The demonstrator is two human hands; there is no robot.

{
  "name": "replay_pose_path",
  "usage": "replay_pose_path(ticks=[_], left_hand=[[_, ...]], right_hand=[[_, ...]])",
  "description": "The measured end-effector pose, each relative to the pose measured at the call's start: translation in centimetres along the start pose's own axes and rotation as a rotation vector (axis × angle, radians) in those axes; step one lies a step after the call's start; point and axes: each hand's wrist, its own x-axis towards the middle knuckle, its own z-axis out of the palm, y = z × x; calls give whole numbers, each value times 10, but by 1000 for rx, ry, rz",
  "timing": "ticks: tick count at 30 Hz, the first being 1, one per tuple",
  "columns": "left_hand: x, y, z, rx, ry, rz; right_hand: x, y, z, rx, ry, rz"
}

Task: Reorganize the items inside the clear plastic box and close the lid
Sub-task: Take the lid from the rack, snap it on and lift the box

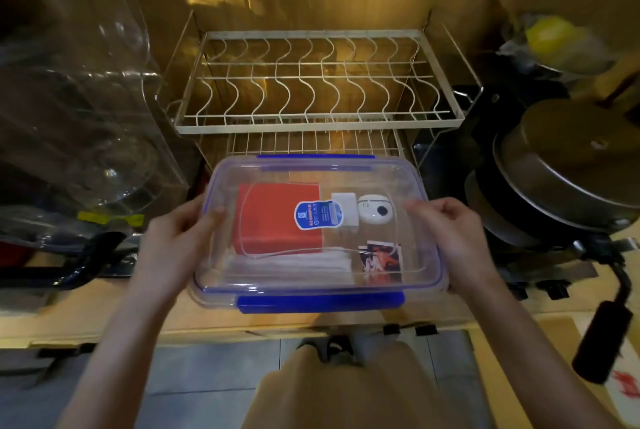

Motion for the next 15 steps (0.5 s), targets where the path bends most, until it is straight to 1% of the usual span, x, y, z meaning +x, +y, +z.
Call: replay_pose_path(ticks=[3,10,13,15], left_hand=[[-7,35,-19,-13,-10,80],[8,92,-35,1,141,212],[22,121,-39,-28,171,276],[31,134,-39,-20,180,285]], right_hand=[[-5,-33,-10,62,-53,-65],[9,-100,-21,159,-69,-209],[30,-129,-20,262,-93,-254],[41,-143,-16,348,-130,-247]])
